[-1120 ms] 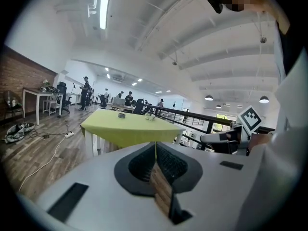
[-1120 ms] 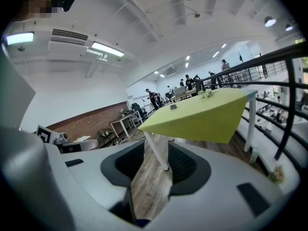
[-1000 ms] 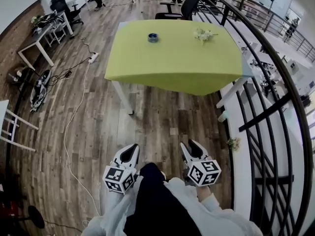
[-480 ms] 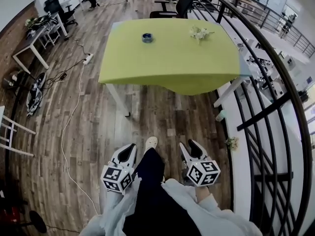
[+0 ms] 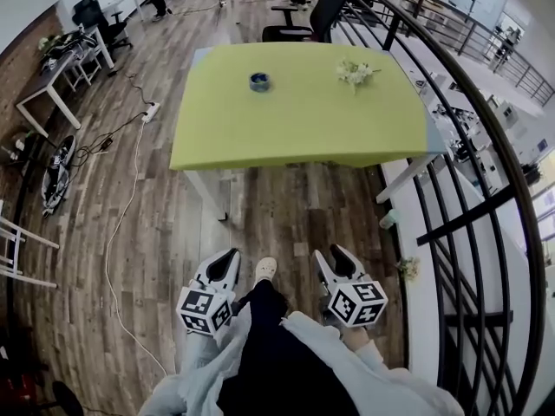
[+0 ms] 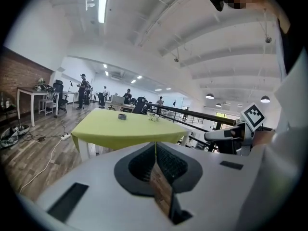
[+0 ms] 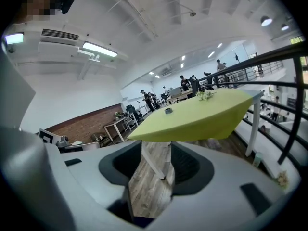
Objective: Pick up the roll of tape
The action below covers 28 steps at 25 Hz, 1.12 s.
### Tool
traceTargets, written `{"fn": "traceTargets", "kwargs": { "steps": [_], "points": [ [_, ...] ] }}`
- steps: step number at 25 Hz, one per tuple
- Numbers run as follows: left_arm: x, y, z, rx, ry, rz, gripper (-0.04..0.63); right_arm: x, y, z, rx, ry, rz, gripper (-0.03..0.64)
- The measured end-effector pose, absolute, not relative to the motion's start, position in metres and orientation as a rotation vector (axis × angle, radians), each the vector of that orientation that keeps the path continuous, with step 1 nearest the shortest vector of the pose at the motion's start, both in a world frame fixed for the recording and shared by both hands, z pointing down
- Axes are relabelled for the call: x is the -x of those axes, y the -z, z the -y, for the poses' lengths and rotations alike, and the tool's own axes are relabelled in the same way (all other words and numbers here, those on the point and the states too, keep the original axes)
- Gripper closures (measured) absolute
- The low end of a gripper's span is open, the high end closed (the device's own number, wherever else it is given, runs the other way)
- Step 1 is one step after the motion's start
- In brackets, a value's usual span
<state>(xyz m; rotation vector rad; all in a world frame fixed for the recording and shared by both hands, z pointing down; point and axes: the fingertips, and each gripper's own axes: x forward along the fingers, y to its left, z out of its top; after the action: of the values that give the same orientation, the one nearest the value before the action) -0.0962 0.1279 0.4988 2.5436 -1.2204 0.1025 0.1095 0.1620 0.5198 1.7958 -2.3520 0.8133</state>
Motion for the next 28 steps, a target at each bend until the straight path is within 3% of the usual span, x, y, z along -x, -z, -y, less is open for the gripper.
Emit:
{"fn": "traceTargets", "kwargs": {
  "steps": [28],
  "points": [
    [0.108, -0.482, 0.102, -2.624, -0.091, 1.203, 0.574, -0.104, -0.5, 0.06, -1.854, -0.786, 2.362, 0.428]
  ]
}}
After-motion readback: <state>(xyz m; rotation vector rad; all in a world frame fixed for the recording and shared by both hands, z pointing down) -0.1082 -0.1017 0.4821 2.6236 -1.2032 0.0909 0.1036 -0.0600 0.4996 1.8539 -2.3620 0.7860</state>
